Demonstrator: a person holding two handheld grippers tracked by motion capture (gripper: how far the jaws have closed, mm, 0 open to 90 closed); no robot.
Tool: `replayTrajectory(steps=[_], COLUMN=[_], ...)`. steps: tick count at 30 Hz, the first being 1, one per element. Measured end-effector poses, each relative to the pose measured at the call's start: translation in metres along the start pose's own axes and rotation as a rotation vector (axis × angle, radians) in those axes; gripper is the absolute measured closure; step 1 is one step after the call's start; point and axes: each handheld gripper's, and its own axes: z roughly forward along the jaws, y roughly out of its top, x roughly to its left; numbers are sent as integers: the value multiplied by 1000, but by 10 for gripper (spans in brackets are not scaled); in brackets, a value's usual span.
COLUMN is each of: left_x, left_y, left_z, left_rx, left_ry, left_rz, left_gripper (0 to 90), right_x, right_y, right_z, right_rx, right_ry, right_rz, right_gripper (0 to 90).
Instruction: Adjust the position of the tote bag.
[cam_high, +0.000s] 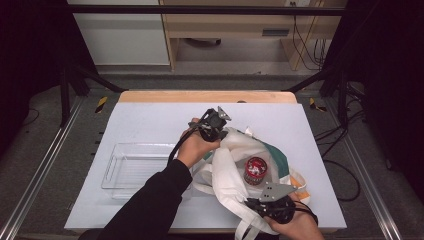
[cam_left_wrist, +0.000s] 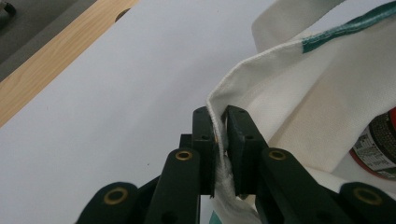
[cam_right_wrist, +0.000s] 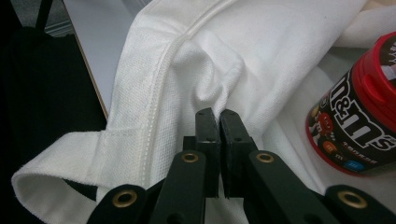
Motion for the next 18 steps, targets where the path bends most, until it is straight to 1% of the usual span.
replayTrajectory(steps=[4, 5, 9, 18], left_x=[0, 0, 0, 3], left_y=[-1, -1, -2, -4], left_z=[1, 3, 5, 9], left_rx=[4, 5, 14, 19], left_ry=[0, -2, -3, -6], left_rz=[4, -3, -1, -12], left_gripper=[818, 818, 818, 817], right_x=[0, 0, 0, 0], right_y=[0, 0, 0, 0], right_z=[0, 0, 0, 0], right_rx=[1, 1, 0, -3], right_ry=[-2, -1, 1, -1], right_rz=[5, 5, 5, 4], right_gripper=[879, 879, 879, 878])
